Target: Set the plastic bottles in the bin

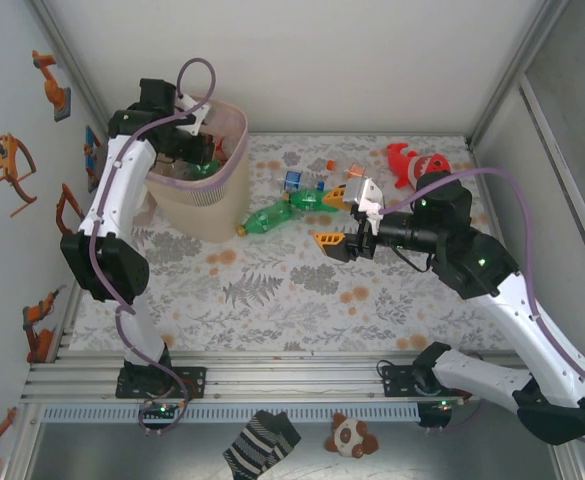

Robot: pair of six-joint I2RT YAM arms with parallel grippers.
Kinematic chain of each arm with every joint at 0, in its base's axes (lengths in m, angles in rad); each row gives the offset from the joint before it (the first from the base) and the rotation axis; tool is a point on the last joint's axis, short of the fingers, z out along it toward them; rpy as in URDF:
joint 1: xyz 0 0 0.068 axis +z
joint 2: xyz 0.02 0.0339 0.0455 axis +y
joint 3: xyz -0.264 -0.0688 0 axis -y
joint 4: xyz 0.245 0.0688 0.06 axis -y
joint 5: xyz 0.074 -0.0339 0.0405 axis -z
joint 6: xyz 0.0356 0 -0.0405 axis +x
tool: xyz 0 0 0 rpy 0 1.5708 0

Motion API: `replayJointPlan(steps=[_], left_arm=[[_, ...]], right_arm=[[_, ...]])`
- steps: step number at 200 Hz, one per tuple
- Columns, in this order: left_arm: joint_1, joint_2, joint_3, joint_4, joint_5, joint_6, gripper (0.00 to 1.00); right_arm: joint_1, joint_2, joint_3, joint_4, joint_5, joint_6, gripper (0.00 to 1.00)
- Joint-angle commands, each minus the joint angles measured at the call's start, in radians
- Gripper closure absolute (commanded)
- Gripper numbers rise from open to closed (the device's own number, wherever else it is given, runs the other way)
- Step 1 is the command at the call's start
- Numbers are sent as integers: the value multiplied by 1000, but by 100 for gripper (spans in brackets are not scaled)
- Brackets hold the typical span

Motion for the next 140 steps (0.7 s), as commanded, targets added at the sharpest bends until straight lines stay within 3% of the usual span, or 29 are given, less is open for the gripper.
replayJointPlan(steps=[1,103,140], left_arm=[[-7,-47,-28,-214,3,-31,97],[-8,-172,-54,-198,7,-63,94],[-10,-235,-66,-162,6,-85,92]], right_arm=[[9,-7,11,11,9,-8,34],[12,-11,8,21,9,9,34],[12,2,7,34,88,47,34]])
